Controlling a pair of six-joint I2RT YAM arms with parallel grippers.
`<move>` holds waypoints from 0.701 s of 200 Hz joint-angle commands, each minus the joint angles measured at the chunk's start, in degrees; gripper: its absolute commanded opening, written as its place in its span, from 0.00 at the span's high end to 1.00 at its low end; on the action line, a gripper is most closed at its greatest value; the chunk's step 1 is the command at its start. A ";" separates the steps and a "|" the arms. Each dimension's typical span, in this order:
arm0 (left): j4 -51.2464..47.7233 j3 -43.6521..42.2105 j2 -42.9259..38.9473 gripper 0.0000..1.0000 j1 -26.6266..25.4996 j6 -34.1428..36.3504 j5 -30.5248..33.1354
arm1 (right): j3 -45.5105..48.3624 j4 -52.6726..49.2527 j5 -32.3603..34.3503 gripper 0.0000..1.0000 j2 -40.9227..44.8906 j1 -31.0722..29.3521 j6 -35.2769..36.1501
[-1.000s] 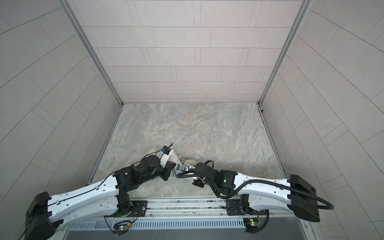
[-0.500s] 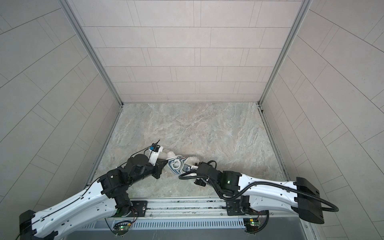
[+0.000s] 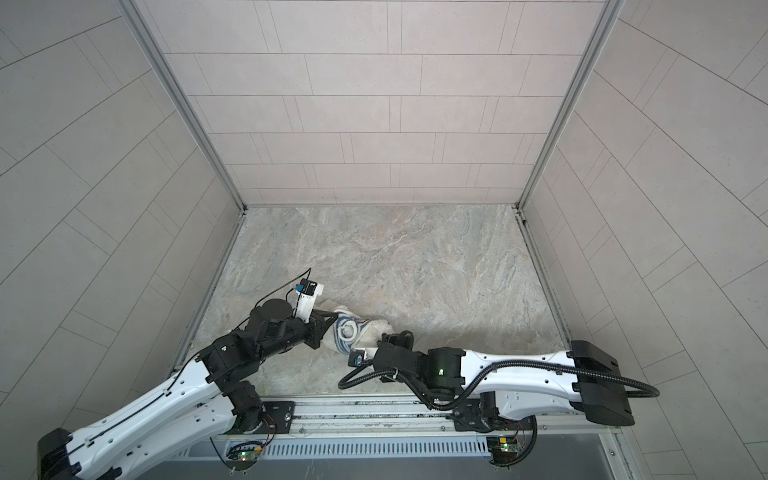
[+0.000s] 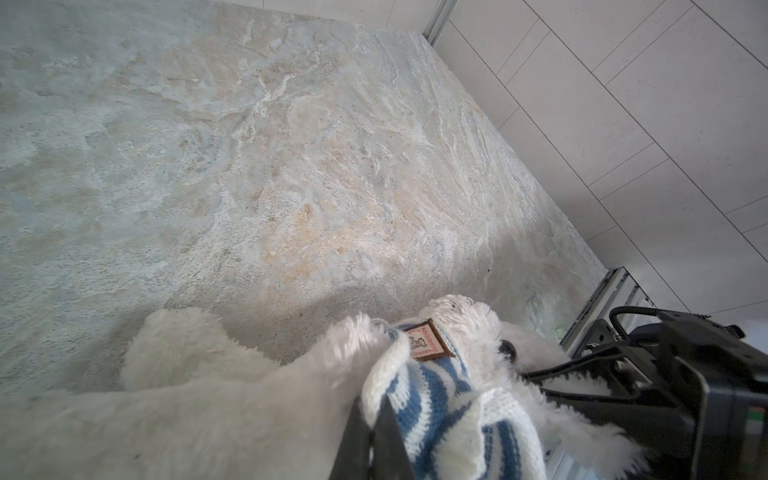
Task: Dress the teddy bear
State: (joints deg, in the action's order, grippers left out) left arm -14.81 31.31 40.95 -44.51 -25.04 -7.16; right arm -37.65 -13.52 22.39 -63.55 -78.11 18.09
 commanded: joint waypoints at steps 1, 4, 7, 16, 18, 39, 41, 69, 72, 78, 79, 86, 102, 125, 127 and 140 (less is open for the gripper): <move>-1.62 2.97 0.44 1.00 1.53 -0.43 3.93 | 1.02 1.32 4.67 1.00 2.58 -2.32 4.26; -1.89 2.85 0.45 1.00 1.80 -0.59 4.06 | 1.26 1.64 5.18 1.00 2.91 -2.60 4.49; -2.18 2.67 0.40 1.00 2.15 -0.83 4.22 | 1.53 1.99 5.75 1.00 3.32 -2.97 4.79; -2.70 2.06 0.08 1.00 3.15 -1.38 4.35 | 1.87 2.97 7.33 1.00 4.44 -3.84 5.61; -2.80 1.90 0.03 1.00 3.37 -1.41 4.35 | 1.87 3.19 7.47 1.00 4.72 -4.12 5.83; -3.53 0.05 -0.52 1.00 5.90 -1.57 4.50 | 5.34 6.21 9.88 1.00 6.92 -6.36 8.69; -3.60 -0.18 -0.52 1.00 6.21 -1.50 4.47 | 5.58 6.46 10.04 1.00 7.12 -6.49 8.98; -3.57 -2.06 -0.12 1.00 9.15 -1.32 2.65 | 7.38 9.69 11.79 1.00 8.34 -8.22 11.63; -3.50 -2.19 -0.16 1.00 9.30 -1.33 2.53 | 7.41 9.84 11.75 1.00 8.43 -8.30 11.70; -3.47 -2.51 -0.21 1.00 9.35 -1.42 2.21 | 7.65 10.22 11.79 1.00 8.62 -8.57 12.31; -3.47 -2.49 -0.23 1.00 9.31 -1.37 2.18 | 7.66 10.29 11.84 1.00 8.62 -8.67 12.36; -3.76 -2.60 -0.24 1.00 9.35 -1.33 2.06 | 7.98 11.11 12.01 1.00 8.89 -8.89 12.93; -4.67 -3.06 -0.62 1.00 9.34 -1.10 2.53 | 8.63 12.60 12.30 1.00 9.21 -9.49 14.11; -5.63 -3.80 -1.85 1.00 9.44 -1.24 2.67 | 8.89 12.97 12.56 1.00 9.08 -9.94 15.16; -5.73 -3.89 -1.93 1.00 9.44 -1.31 2.61 | 8.95 13.05 12.58 1.00 9.06 -9.96 15.27; -6.02 -4.21 -2.41 1.00 9.44 -1.54 2.59 | 9.42 14.00 12.92 1.00 9.24 -10.68 16.53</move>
State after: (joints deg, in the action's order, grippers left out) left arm -19.64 28.08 39.75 -36.27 -26.15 -7.99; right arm -28.62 -2.63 34.28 -55.59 -87.13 30.94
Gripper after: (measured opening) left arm 0.048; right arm 0.109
